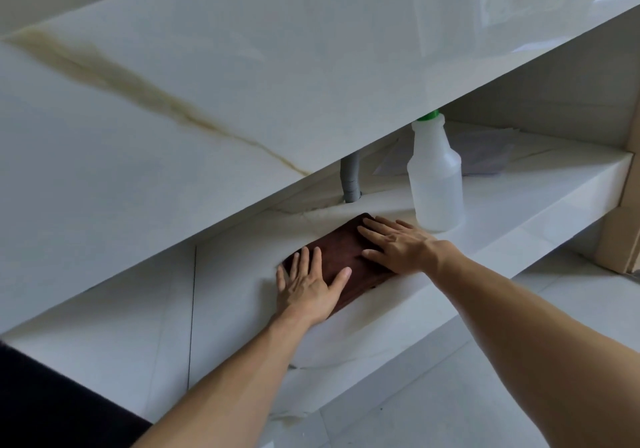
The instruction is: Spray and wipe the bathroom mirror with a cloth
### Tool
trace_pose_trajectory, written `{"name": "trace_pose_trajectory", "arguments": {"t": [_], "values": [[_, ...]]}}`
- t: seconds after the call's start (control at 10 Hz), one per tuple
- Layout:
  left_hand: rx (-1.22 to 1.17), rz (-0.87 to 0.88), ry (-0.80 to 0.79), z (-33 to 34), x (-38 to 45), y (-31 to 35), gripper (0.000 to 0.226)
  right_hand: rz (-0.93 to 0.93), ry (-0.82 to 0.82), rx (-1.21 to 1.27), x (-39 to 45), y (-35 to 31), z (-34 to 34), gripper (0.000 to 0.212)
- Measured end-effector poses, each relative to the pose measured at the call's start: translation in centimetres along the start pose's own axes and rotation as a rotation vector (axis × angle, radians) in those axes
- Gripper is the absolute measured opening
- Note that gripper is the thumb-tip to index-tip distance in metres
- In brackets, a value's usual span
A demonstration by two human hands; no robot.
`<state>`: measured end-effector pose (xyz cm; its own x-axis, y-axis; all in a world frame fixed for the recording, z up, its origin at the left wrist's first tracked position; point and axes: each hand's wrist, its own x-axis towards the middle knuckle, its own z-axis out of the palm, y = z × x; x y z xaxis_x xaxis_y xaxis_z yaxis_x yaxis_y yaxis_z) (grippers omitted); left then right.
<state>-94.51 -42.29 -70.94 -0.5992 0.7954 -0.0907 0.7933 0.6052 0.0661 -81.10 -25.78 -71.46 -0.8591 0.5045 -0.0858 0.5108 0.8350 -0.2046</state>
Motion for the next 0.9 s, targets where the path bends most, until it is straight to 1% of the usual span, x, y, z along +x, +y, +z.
{"name": "trace_pose_trajectory", "arguments": {"t": [0.1, 0.3, 0.4, 0.5, 0.6, 0.7, 0.8, 0.9], "values": [[0.009, 0.017, -0.019, -0.4, 0.0, -0.5, 0.086, 0.0, 0.002, -0.001, -0.2, 0.0, 0.1, 0.068], [-0.012, 0.078, 0.005, -0.1, 0.1, -1.9, 0.08, 0.01, 0.007, -0.032, -0.8, 0.2, 0.0, 0.069], [-0.003, 0.08, 0.08, -0.1, 0.3, -2.2, 0.076, 0.005, 0.056, -0.023, -1.4, 0.4, 0.2, 0.068], [-0.03, 0.125, 0.232, -0.5, 0.7, -1.5, 0.066, 0.005, 0.117, 0.029, -2.3, 1.0, 0.4, 0.064], [-0.09, 0.194, 0.3, -1.6, 1.3, -0.1, 0.059, -0.017, 0.185, 0.128, -3.5, 1.1, 0.3, 0.06], [-0.113, 0.241, 0.328, -2.7, 1.4, 1.6, 0.056, -0.027, 0.249, 0.215, -5.0, 1.0, -0.7, 0.058], [-0.146, 0.324, 0.406, -3.0, 0.6, 3.4, 0.046, -0.065, 0.316, 0.285, -6.8, 0.9, -1.6, 0.054], [-0.204, 0.516, 0.506, -3.0, -0.3, 6.9, 0.032, -0.067, 0.418, 0.345, -9.2, 1.3, -2.8, 0.048]]}}
